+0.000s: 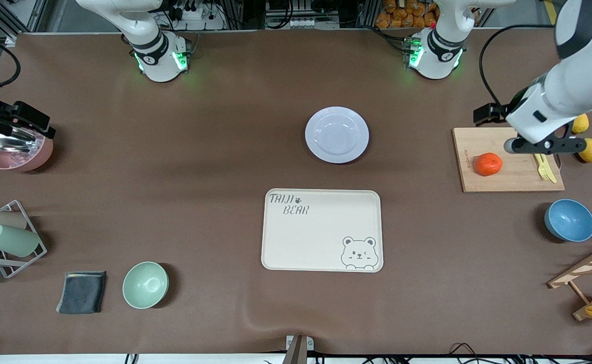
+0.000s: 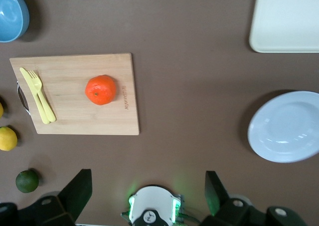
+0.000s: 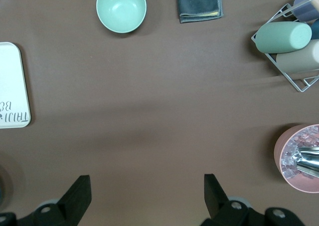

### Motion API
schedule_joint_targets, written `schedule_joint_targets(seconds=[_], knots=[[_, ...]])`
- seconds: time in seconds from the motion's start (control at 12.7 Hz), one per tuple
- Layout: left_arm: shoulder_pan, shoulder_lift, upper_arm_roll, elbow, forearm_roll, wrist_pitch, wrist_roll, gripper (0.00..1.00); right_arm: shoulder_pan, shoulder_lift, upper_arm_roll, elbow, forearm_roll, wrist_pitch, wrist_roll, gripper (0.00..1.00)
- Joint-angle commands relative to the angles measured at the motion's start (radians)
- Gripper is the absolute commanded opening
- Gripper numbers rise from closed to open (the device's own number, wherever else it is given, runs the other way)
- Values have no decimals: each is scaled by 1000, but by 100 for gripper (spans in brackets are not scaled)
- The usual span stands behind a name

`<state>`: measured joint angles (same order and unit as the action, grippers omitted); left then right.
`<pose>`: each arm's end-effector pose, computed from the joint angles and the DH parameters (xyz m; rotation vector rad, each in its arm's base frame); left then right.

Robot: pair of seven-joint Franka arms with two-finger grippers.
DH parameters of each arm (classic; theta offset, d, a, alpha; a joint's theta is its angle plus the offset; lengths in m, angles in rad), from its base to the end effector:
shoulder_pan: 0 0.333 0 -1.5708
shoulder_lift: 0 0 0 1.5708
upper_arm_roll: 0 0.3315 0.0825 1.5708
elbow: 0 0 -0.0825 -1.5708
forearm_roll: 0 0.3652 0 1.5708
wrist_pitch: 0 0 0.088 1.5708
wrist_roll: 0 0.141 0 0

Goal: Place orange and plate with both arms
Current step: 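Move the left gripper down over the orange on the cutting board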

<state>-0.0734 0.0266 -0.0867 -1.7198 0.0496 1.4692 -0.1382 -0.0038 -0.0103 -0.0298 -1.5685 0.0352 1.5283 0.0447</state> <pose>0.5061 -0.0738 0.5201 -3.0264 0.0364 0.4066 0.5268 -0.0127 0.6089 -3.1036 0.1201 0.0467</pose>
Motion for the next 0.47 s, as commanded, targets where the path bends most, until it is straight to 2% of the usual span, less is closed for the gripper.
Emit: schedule_joint_targets(seconds=[0.0, 0.39], knots=[[70, -134, -10, -270, 36, 197, 14, 100, 12, 16, -5, 7, -12, -7, -11, 100], [132, -117, -8, -429, 42, 403, 121, 100, -1, 61, -7, -12, 106, 12, 14, 100]])
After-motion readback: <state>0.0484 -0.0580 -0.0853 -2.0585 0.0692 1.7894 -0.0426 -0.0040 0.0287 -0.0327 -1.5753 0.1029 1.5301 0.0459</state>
